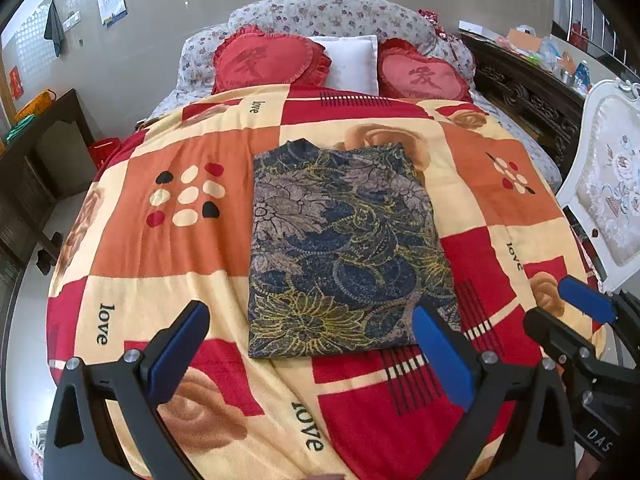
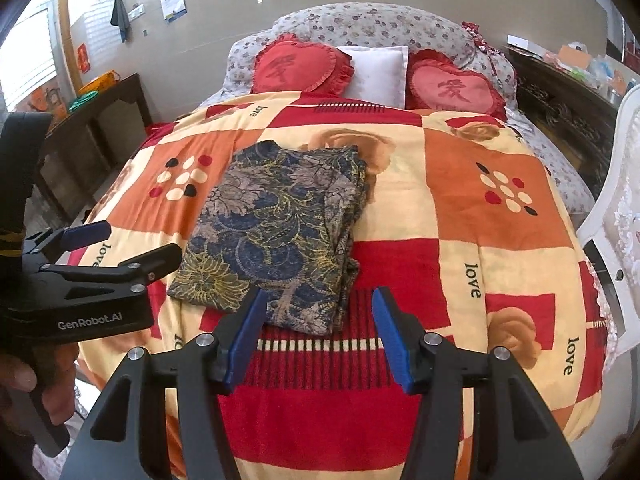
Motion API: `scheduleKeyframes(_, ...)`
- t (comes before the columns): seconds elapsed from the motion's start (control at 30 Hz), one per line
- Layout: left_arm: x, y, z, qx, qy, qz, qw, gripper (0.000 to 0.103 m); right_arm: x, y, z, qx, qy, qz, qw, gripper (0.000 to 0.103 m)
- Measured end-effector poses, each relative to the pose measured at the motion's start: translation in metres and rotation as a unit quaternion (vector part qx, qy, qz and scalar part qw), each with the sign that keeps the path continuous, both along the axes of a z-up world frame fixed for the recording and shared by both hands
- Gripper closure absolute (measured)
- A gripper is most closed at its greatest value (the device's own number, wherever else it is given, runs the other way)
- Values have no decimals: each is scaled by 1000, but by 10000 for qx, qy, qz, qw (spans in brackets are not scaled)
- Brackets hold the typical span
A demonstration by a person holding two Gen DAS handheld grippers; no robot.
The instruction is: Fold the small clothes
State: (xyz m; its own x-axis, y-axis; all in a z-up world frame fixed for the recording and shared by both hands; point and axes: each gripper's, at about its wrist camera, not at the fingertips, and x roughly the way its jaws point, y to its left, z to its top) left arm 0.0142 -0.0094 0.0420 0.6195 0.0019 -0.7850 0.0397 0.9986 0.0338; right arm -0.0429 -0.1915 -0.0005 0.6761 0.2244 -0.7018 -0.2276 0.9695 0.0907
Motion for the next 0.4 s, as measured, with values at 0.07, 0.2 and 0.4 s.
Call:
scheduleKeyframes(0.07,0,0,-1,-21,7,-8,10000,0,0,0,1,28,-5,7,10000,41)
scheduleKeyframes(0.2,-1,0,0,-99,-46,-30,9999,0,0,1,1,61,15,13,10000,41)
scheduleKeyframes(0.4,-3,-1,3,-101,-129,-73,9998,0,1,4,1,-4,22,-10,10000,41)
